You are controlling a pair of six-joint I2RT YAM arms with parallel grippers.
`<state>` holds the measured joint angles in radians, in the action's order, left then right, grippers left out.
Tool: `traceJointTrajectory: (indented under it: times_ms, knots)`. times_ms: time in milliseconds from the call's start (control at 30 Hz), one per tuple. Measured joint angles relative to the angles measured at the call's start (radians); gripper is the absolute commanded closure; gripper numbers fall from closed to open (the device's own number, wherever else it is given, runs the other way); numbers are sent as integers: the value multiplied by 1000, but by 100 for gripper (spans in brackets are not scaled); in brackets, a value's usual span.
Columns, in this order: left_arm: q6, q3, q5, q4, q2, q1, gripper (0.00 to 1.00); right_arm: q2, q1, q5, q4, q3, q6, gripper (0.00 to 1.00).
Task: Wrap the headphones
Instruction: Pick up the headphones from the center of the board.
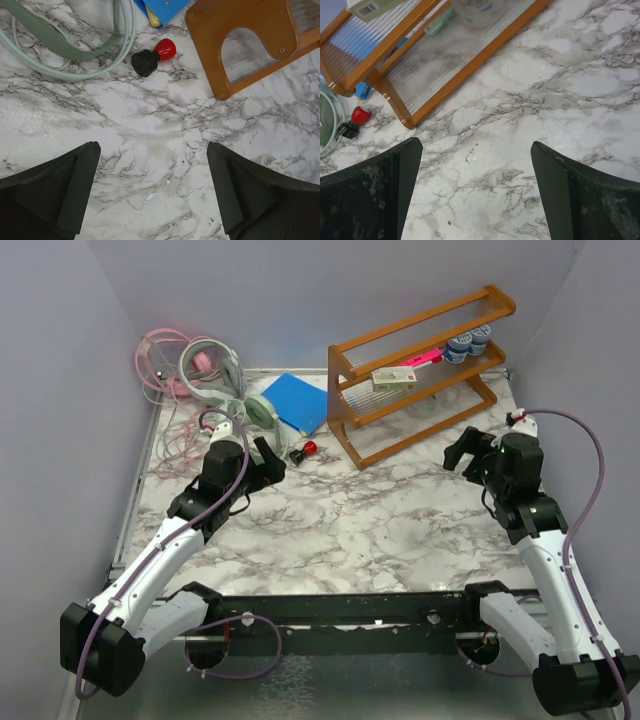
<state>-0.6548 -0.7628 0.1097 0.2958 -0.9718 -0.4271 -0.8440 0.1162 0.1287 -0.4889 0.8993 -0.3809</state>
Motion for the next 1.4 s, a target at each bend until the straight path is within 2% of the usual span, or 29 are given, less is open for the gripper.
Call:
traceJointTrajectory:
  times_ms: [300, 567, 900, 1167, 1400]
  knots:
    - [53, 29, 5, -86, -5, 0, 1, 49, 0, -13, 127, -201, -32, 2]
    - [303, 41, -95, -196, -57, 0, 1, 78, 0, -80, 216, -215, -28, 2]
    - [614, -242, -141, -52, -394, 2, 1, 104, 0, -158, 229, -215, -19, 2]
    - [806, -352, -111, 58, -579, 14, 1, 124, 0, -191, 229, -215, -18, 2]
    - [885, -457, -131, 123, -744, 117, 1, 124, 0, -209, 228, -215, -18, 2]
